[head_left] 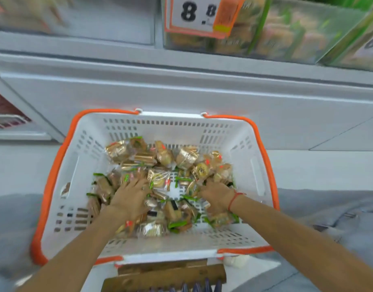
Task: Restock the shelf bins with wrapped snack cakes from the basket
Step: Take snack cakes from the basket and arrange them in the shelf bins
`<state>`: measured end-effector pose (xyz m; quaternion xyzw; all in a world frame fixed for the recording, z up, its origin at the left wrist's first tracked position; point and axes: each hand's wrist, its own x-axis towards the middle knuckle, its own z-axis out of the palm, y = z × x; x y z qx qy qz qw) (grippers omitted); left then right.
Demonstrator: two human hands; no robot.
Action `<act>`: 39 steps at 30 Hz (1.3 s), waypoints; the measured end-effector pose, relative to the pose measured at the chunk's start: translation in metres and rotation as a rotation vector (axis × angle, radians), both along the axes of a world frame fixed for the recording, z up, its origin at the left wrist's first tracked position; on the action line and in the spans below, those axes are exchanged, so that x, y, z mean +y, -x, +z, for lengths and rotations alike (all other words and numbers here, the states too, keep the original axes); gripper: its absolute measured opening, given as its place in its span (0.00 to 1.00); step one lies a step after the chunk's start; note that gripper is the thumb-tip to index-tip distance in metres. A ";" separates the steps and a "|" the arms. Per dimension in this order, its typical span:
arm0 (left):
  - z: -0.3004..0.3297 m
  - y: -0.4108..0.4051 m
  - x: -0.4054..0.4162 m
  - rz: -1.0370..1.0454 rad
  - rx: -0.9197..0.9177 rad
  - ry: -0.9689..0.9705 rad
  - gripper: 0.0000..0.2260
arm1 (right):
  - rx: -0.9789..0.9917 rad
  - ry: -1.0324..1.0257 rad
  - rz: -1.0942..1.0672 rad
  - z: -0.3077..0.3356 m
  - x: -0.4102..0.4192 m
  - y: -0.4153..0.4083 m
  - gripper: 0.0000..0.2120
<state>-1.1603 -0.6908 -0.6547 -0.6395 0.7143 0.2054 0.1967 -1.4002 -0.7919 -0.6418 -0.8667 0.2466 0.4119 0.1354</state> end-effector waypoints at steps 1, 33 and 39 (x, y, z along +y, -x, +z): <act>-0.002 -0.001 0.001 0.012 0.012 0.020 0.25 | -0.077 -0.051 -0.065 -0.007 0.007 -0.001 0.28; 0.189 0.037 -0.089 0.718 1.336 0.349 0.03 | -0.774 -0.538 -0.861 0.226 -0.092 -0.021 0.14; 0.235 0.051 -0.100 0.618 1.391 0.650 0.05 | -1.215 -0.211 -0.664 0.265 -0.089 -0.011 0.13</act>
